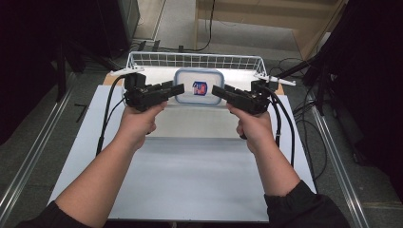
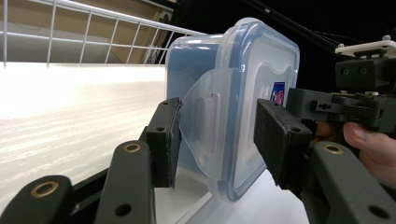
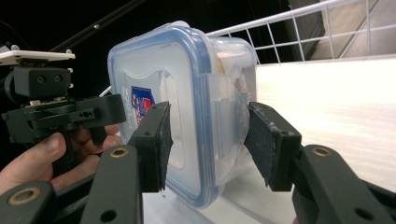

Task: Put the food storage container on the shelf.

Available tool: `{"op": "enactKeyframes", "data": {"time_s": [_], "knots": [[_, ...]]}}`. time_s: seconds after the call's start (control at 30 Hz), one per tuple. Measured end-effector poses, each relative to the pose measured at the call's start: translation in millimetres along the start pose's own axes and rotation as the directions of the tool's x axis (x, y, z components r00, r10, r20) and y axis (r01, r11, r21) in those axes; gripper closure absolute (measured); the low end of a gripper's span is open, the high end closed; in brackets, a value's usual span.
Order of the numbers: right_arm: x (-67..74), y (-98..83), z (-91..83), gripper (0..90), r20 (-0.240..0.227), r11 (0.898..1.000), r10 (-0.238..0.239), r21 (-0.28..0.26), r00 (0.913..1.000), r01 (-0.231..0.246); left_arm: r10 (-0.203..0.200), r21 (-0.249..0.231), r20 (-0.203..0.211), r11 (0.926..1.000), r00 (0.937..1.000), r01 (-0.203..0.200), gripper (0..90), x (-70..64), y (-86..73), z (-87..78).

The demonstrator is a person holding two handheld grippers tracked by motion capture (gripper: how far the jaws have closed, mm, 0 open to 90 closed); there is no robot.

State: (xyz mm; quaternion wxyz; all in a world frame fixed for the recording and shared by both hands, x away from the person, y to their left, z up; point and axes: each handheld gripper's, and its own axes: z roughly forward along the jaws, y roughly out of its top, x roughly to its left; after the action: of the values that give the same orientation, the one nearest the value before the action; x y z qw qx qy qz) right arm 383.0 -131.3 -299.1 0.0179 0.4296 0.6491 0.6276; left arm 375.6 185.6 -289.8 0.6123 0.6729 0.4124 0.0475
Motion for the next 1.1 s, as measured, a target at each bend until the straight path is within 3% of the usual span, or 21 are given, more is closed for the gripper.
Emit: {"op": "enactKeyframes", "data": {"time_s": [0.13,0.17,0.23,0.73,1.1], "knots": [[-3.1,1.0,1.5,52.0,0.004,1.0,0.022,0.005,0.9997,-0.022,-0.028,0.002,-0.002,0.9996,0.9996,0.028,52.4,3.2,-0.8,4.0],[-5.8,1.8,2.7,52.1,0.004,0.999,0.046,0.015,0.9989,-0.047,-0.05,0.002,0.008,0.9988,0.9987,0.05,53.0,5.7,-0.6,4.4],[-7.7,3.0,3.1,52.2,-0.003,0.998,0.063,0.017,0.998,-0.063,-0.052,0.003,0.007,0.9987,0.9986,0.052,53.1,5.9,-0.2,4.5],[-5.5,9.6,12.8,49.3,0.038,0.998,0.052,0.025,0.9979,-0.053,-0.086,-0.029,-0.026,0.996,0.996,0.085,49.7,10.1,2.0,10.0],[-11.9,13.8,18.9,46.7,0.05,0.996,0.091,0.015,0.9946,-0.092,-0.11,-0.025,-0.037,0.9937,0.9933,0.109,48.1,13.3,5.3,17.6]]}}
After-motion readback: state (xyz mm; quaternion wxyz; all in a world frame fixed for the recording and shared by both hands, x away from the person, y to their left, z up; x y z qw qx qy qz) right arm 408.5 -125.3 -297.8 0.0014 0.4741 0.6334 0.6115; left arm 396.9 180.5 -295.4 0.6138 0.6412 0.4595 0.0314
